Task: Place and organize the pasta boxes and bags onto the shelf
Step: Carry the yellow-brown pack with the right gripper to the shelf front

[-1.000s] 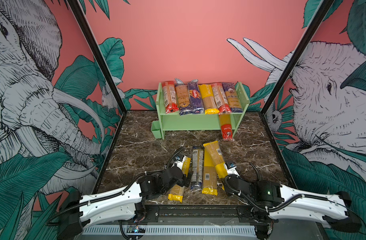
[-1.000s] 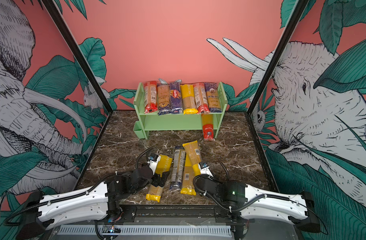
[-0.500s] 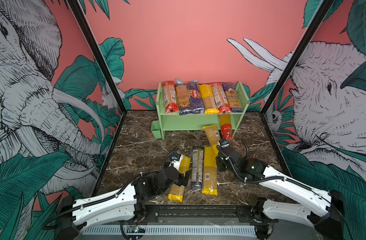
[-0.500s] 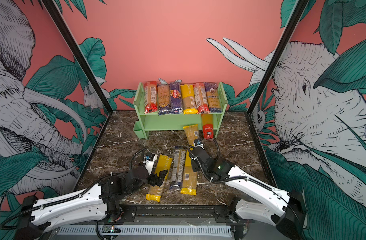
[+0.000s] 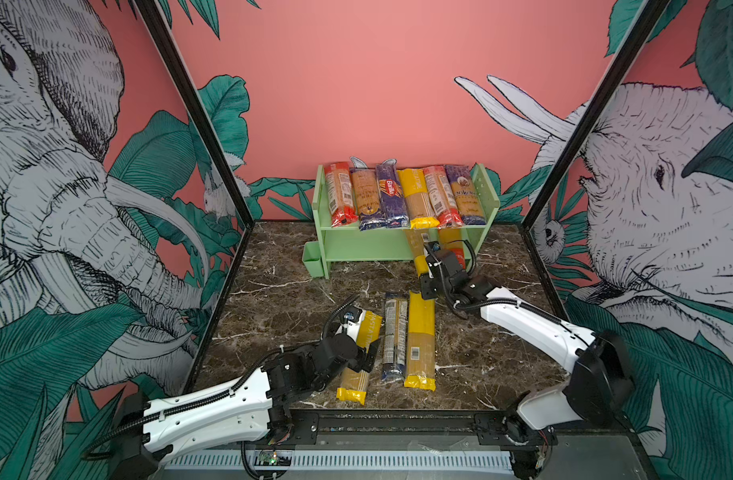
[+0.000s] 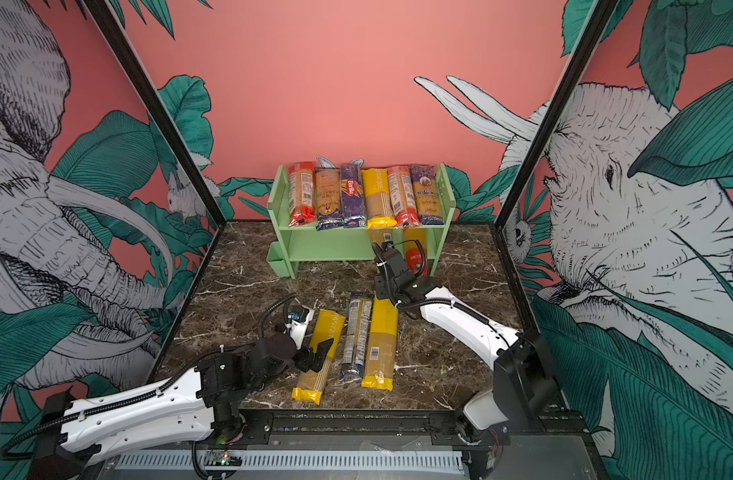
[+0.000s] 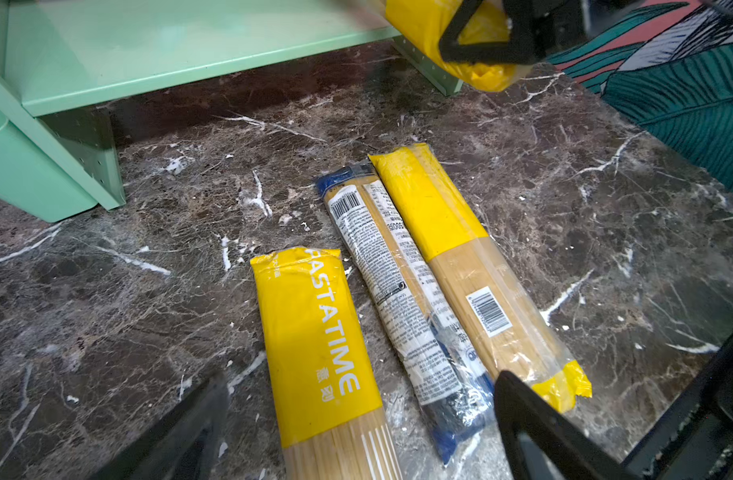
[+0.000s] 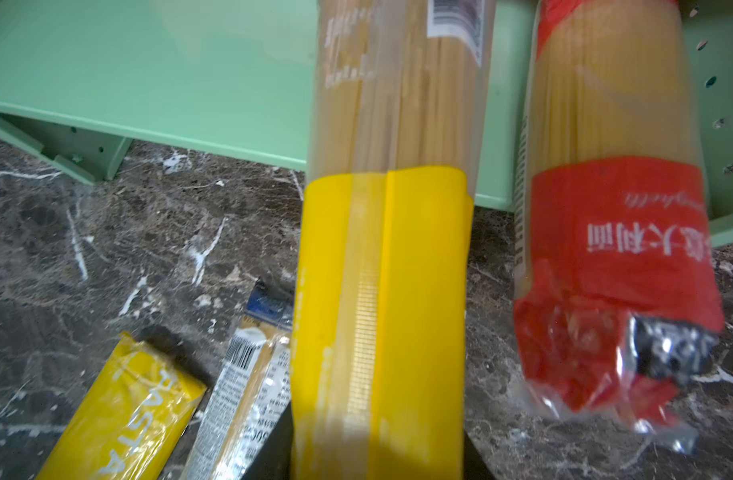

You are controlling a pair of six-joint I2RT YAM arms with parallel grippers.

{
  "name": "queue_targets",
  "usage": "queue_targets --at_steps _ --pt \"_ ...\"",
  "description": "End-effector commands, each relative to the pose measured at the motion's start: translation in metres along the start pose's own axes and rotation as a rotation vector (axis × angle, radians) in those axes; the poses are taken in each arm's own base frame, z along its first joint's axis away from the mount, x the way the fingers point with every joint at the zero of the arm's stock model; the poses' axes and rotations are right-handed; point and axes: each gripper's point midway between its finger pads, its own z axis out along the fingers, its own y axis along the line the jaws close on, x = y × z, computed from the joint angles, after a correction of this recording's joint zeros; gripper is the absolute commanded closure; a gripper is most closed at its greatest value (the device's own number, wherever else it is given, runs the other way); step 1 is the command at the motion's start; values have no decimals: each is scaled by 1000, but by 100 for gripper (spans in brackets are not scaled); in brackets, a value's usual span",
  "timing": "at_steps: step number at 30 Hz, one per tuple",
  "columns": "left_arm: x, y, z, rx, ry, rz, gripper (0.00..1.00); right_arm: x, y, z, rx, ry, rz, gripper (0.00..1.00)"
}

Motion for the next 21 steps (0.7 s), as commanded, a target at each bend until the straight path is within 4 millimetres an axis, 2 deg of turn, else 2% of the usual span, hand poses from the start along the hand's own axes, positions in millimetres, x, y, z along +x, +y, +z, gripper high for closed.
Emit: queue_targets --at_steps 1,7,11,13,14,21 --pt "-12 3 -6 -22 -28 21 1 -89 5 -15 -41 -299 54 100" --pt "-19 1 -6 -30 -28 57 1 -109 -10 4 -13 -334 78 100" --pt "-20 1 -4 -43 -22 74 1 -114 -19 22 -3 -321 90 100" --pt "-19 1 -3 -45 -17 77 1 -111 -23 30 8 -307 88 100" --pt "-19 0 -2 -44 -15 76 1 -123 -24 26 9 -329 95 100" --pt "-17 -1 1 -47 -8 79 1 -125 -33 40 21 -304 109 100"
